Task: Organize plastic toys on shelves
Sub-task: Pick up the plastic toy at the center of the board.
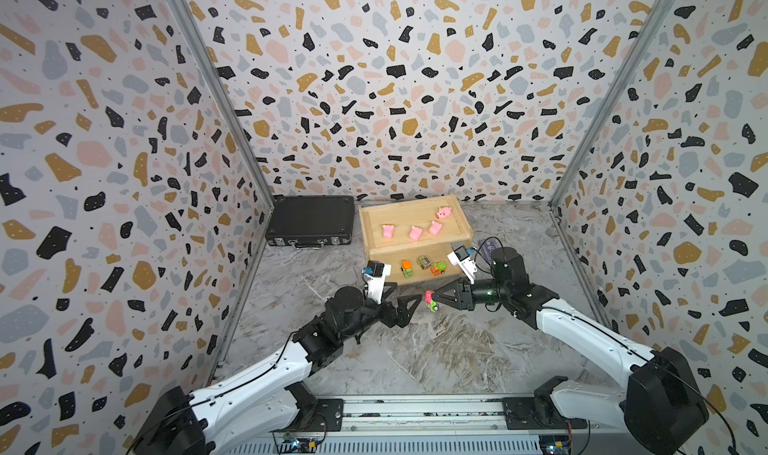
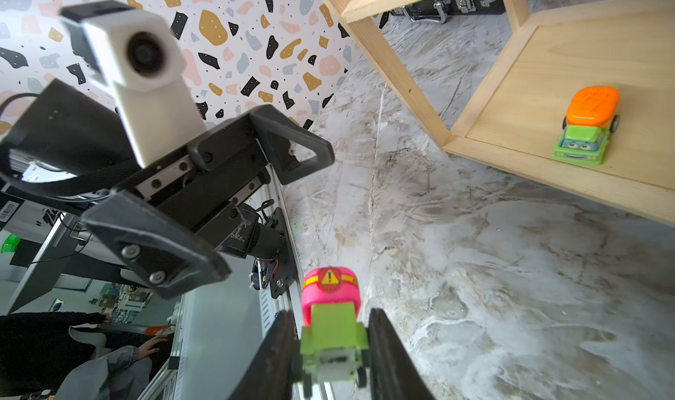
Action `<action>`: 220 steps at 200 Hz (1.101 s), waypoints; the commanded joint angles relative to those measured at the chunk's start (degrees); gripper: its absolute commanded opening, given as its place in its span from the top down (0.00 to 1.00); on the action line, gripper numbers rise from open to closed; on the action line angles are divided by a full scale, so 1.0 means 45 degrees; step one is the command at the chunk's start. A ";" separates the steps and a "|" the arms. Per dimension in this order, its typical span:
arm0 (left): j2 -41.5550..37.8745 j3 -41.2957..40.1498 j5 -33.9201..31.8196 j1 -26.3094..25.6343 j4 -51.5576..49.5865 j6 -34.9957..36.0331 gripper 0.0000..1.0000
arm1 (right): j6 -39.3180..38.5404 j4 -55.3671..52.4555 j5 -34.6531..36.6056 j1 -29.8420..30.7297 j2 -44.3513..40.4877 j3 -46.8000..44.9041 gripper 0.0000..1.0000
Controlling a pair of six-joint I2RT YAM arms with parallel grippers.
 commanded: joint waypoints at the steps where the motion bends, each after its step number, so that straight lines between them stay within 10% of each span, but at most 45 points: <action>1: 0.0499 0.0491 0.1385 0.0053 0.1420 -0.3196 0.06 | -0.0251 0.0033 -0.0284 0.0032 -0.0170 0.0535 0.91; 88: 0.1736 -0.0287 0.2087 0.0087 0.4827 -0.5331 0.36 | 0.0579 0.0341 -0.0457 0.0035 -0.0340 0.0910 0.94; 220: 0.2250 -0.0997 0.4665 0.1039 0.9243 -0.6022 0.35 | 0.2328 0.0838 -0.1873 0.0047 0.0180 0.2205 0.96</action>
